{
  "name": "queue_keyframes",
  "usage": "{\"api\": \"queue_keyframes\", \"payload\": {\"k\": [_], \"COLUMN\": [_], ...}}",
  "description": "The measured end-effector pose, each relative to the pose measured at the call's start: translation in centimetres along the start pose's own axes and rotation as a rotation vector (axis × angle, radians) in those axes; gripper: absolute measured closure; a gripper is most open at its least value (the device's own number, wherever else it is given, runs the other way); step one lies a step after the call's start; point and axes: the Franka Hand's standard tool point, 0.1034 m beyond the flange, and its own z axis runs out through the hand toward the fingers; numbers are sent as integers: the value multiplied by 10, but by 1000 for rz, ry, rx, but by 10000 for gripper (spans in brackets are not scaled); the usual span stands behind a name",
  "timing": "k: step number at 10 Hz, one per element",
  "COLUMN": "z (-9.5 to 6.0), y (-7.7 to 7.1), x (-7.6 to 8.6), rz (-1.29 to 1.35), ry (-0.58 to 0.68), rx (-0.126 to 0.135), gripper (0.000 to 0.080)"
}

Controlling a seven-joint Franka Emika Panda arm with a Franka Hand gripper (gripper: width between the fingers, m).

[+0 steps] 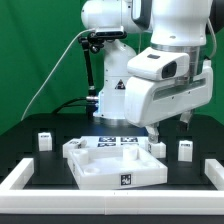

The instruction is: Assemble one leg

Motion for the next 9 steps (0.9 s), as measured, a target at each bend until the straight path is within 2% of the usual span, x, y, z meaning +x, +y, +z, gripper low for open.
{"api": "queue_keyframes", "payload": {"k": [9], "z": [1], "y": [0], "x": [0], "rz": [3], "ry": [-1], "rx": [1], "gripper": [150]}}
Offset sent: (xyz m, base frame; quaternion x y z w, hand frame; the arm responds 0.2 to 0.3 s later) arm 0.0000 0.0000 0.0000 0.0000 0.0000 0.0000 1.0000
